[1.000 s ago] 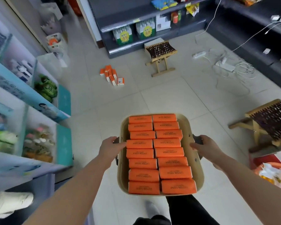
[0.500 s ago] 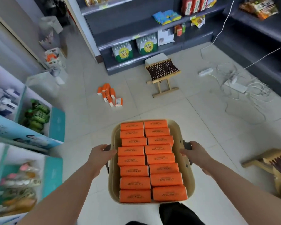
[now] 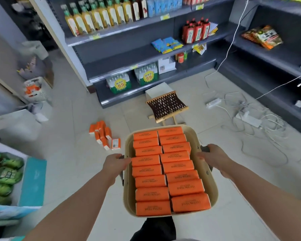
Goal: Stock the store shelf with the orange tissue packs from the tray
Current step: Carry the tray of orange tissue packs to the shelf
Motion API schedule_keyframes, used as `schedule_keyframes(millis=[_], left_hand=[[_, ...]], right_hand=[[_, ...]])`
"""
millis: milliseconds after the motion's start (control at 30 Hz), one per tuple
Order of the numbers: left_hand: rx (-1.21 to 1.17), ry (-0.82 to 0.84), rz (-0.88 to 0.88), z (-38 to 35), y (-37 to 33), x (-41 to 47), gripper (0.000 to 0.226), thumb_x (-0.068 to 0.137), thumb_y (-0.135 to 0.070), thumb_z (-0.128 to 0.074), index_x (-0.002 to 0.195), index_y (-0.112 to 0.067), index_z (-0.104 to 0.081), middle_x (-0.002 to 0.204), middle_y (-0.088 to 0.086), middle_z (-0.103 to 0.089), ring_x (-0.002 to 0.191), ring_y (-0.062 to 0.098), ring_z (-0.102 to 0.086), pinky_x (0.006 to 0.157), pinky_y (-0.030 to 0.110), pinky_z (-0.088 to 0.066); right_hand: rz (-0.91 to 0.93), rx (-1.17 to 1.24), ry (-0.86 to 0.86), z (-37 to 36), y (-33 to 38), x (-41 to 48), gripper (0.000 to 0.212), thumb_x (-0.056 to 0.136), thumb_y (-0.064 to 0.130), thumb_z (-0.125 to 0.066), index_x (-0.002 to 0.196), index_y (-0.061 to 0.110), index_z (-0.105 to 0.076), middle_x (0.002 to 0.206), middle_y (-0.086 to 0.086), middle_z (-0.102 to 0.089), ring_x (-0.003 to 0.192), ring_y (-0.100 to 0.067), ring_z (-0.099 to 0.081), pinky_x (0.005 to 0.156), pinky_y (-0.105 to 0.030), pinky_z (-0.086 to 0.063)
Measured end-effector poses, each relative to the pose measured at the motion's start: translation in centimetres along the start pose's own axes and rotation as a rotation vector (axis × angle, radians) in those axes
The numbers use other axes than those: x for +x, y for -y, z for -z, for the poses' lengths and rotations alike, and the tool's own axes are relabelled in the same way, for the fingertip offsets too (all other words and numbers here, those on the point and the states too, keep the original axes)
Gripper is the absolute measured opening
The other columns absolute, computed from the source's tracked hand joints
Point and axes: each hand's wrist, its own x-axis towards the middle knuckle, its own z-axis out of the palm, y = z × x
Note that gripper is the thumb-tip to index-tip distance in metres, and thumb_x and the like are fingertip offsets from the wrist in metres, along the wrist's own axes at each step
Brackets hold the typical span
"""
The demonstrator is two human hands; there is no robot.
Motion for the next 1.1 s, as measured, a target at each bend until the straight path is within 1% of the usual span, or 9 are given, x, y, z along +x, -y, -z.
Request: schedule_keyframes(millis=[33,100,200,300,400,633,733,867,1100], left_hand=[[0.015,0.01,-0.005,0.1,-1.7,1.7,0.029,0.064,-0.025,-0.067,0.082,-0.003,-0.064,0.074,0.015,-0.058,0.071,0.025,-0.058,0.071,0.035,-0.048],[0.003,0.024,-0.006,0.3,-4.5,5.4,0.053,0.056,-0.03,-0.067,0.097,0.004,-0.064,0.087,0.026,-0.06,0.082,0.034,-0.063,0.074,0.035,-0.05],[0.014,0.054,-0.038,1.1,-9.2,10.6,0.079,0.045,-0.035,-0.067,0.107,0.013,-0.058,0.077,0.021,-0.056,0.077,0.034,-0.061,0.074,0.038,-0.052],[0.033,0.055,-0.052,1.5,-14.4,15.3,0.05,0.046,-0.032,-0.068,0.079,0.005,-0.061,0.062,0.011,-0.051,0.063,0.025,-0.051,0.059,0.031,-0.043],[0.0,0.02,-0.068,1.2,-19.0,20.3,0.018,0.063,-0.015,-0.07,0.06,-0.006,-0.054,0.054,0.006,-0.048,0.055,0.02,-0.044,0.057,0.031,-0.038],[0.012,-0.06,-0.005,-1.1,-28.6,31.9,0.018,0.075,-0.012,-0.071,0.062,-0.007,-0.061,0.054,0.006,-0.054,0.053,0.021,-0.05,0.053,0.031,-0.045],[-0.03,-0.103,0.015,-2.0,-32.2,35.3,0.012,0.076,-0.019,-0.075,0.072,-0.011,-0.066,0.063,0.002,-0.062,0.061,0.018,-0.057,0.061,0.032,-0.051],[-0.068,-0.121,-0.004,-2.3,-36.7,39.9,0.021,0.08,-0.014,-0.07,0.062,-0.012,-0.059,0.057,0.0,-0.053,0.054,0.013,-0.047,0.051,0.021,-0.038],[-0.102,-0.121,0.038,-1.2,-42.6,51.8,0.024,0.078,-0.012,-0.069,0.057,-0.011,-0.057,0.056,0.004,-0.055,0.054,0.015,-0.048,0.05,0.024,-0.037]], right_hand=[[-0.017,0.002,-0.01,0.2,1.4,1.6,0.018,0.081,0.019,-0.062,0.09,0.008,-0.052,0.084,-0.008,-0.056,0.072,-0.02,-0.051,0.06,-0.03,-0.04],[-0.035,0.011,-0.021,0.5,4.1,4.5,0.016,0.08,0.017,-0.062,0.086,0.009,-0.05,0.082,-0.007,-0.054,0.071,-0.019,-0.049,0.06,-0.029,-0.039],[-0.027,0.035,-0.039,1.5,8.3,9.0,0.017,0.08,0.019,-0.063,0.09,0.008,-0.053,0.086,-0.008,-0.056,0.075,-0.02,-0.051,0.062,-0.03,-0.039],[-0.017,0.048,-0.052,2.7,12.3,13.9,0.023,0.081,0.022,-0.064,0.096,0.007,-0.055,0.094,-0.009,-0.06,0.084,-0.022,-0.056,0.064,-0.03,-0.042],[0.017,0.058,-0.048,4.0,16.2,19.6,0.023,0.081,0.023,-0.065,0.095,0.007,-0.056,0.095,-0.012,-0.064,0.085,-0.025,-0.06,0.068,-0.033,-0.046],[0.039,0.044,0.081,7.9,24.3,34.2,0.029,0.078,0.023,-0.065,0.099,0.006,-0.054,0.091,-0.009,-0.064,0.079,-0.023,-0.061,0.076,-0.038,-0.051],[0.045,0.031,0.121,9.5,28.1,39.1,0.033,0.079,0.029,-0.067,0.101,0.012,-0.048,0.099,-0.008,-0.06,0.087,-0.024,-0.06,0.066,-0.03,-0.048],[0.076,0.026,0.132,11.3,33.2,44.9,0.035,0.08,0.028,-0.066,0.104,0.011,-0.048,0.095,-0.006,-0.058,0.079,-0.018,-0.054,0.058,-0.027,-0.041],[0.088,-0.004,0.095,10.8,41.6,55.9,0.027,0.08,0.026,-0.064,0.098,0.01,-0.05,0.09,-0.006,-0.058,0.078,-0.021,-0.055,0.057,-0.028,-0.039]])
